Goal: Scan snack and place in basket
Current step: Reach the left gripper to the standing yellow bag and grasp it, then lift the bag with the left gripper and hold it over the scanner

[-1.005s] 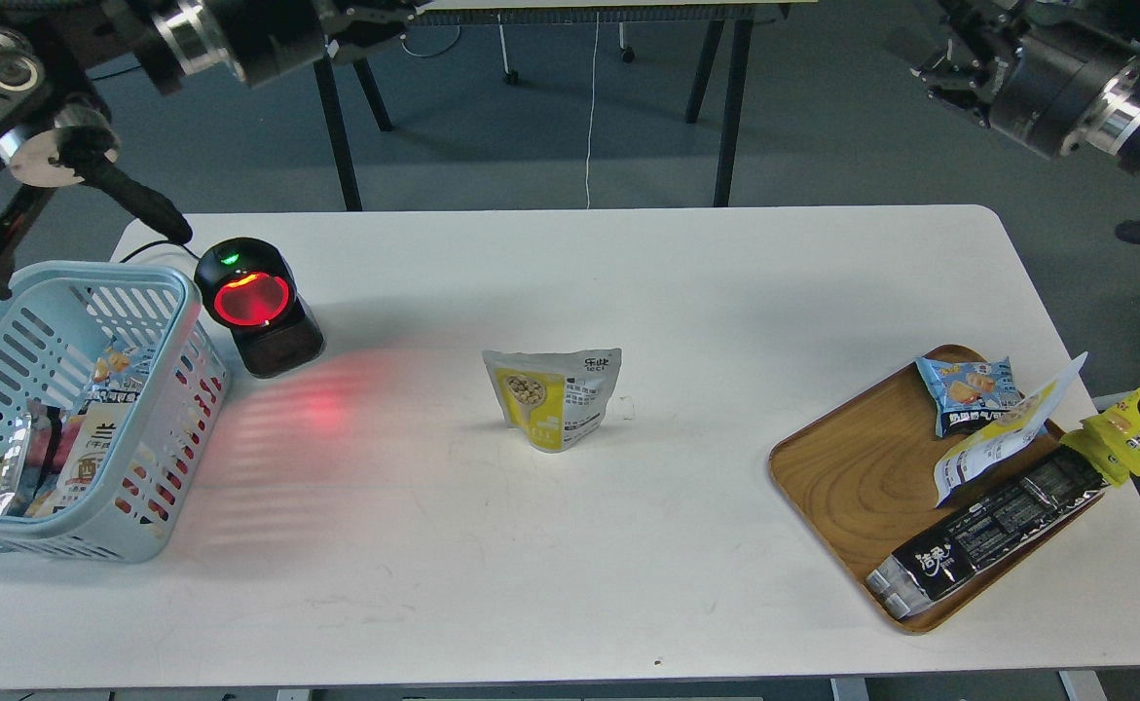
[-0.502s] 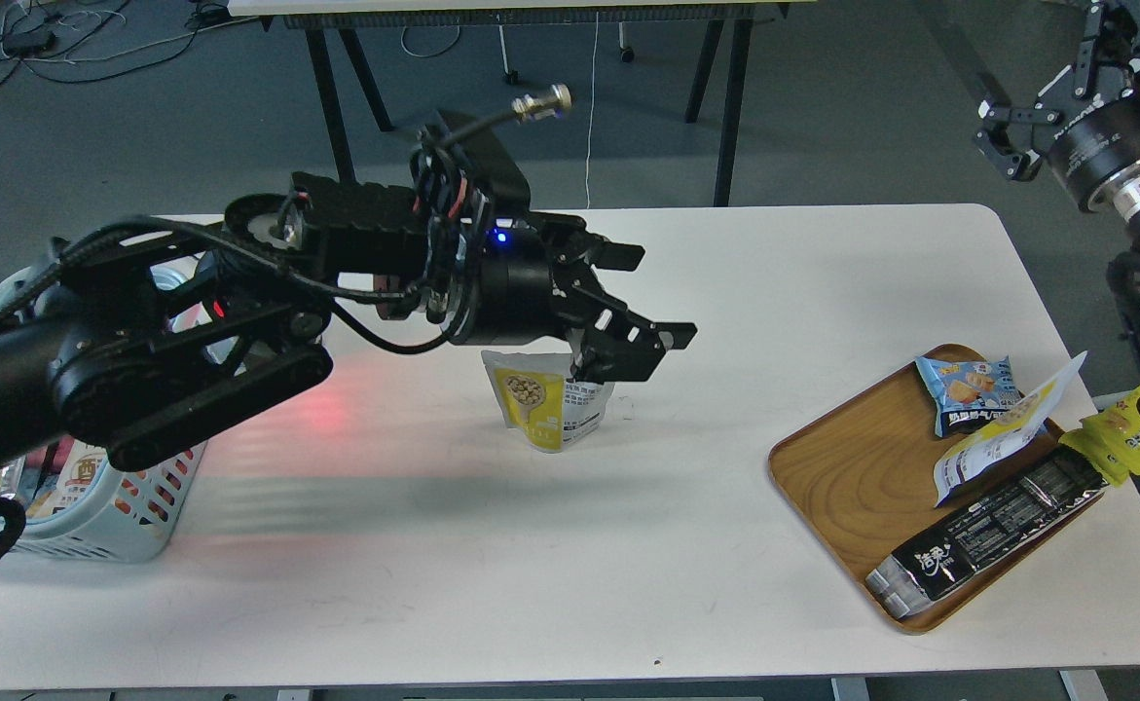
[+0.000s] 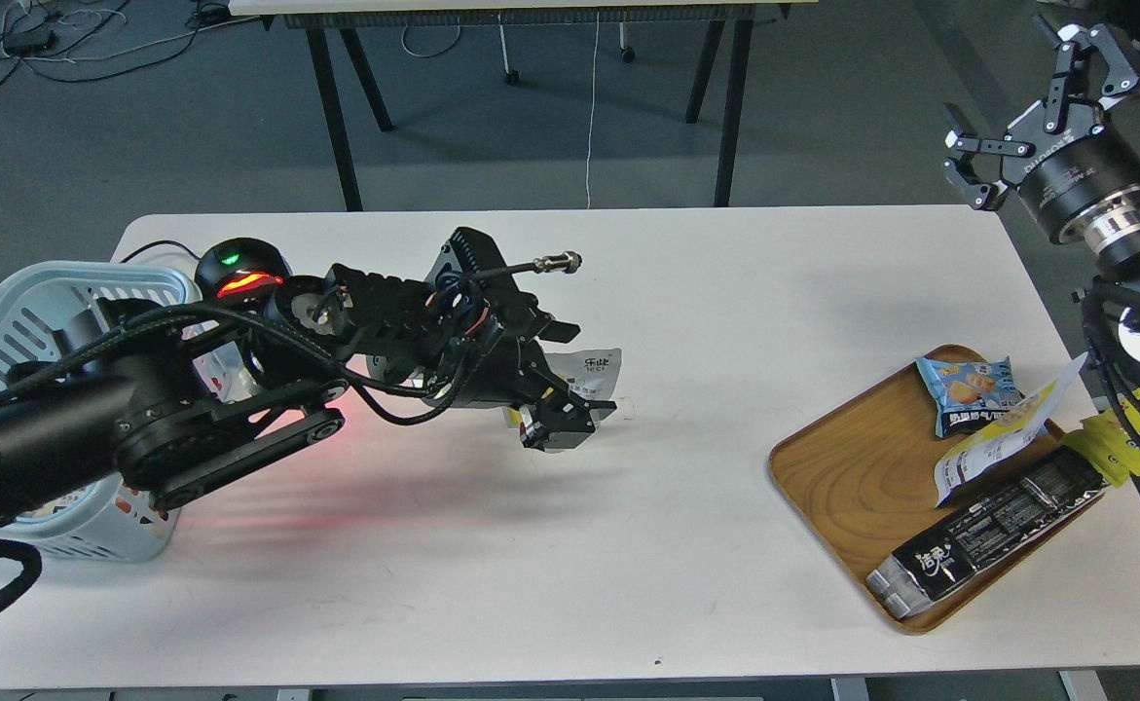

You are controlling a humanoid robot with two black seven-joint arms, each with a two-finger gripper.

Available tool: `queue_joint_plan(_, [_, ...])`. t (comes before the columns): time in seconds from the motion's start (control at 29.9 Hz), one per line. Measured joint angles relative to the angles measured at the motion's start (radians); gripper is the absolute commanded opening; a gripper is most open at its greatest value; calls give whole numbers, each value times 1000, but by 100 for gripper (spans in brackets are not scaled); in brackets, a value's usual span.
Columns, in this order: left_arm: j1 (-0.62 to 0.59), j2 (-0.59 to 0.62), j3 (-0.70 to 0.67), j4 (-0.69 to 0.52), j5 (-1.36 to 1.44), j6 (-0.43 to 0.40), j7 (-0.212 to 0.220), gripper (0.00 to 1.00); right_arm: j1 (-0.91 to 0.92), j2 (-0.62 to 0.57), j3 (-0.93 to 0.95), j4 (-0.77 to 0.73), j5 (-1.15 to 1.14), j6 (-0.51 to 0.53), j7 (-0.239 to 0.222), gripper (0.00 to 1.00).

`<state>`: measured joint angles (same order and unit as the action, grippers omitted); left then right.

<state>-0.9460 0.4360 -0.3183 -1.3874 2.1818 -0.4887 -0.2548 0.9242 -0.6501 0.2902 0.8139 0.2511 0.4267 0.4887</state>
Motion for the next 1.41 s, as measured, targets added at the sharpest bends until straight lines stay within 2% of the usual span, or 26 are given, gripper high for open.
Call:
queue_joint_plan(0.17, [0, 2, 0, 8, 0, 0, -16, 34, 10, 4, -1, 1, -1, 0, 0, 99])
queue_joint_plan(0.33, [0, 2, 1, 31, 0, 0, -71, 27, 14, 2, -2, 0, -1, 2, 0, 99])
queue_joint_plan(0.57, [2, 7, 2, 44, 0, 0, -89, 3, 30, 11, -2, 2, -2, 2, 0, 99])
queue_joint_plan(0.94, [3, 26, -11, 25, 0, 0, -97, 0, 60, -3, -1, 5, -1, 4, 0, 99])
queue_joint_plan(1.11, [1, 106, -29, -59, 0, 0, -109, 0, 59, -37, 5, 24, 0, 15, 0, 99])
queue_joint_plan(1.24, [1, 200, -75, -104, 0, 0, -149, 0, 51, -91, 16, 60, 1, 36, 0, 99])
queue_joint_plan(1.41, [10, 317, -122, -105, 0, 0, -210, 0, 43, -115, 19, 75, 1, 39, 0, 99])
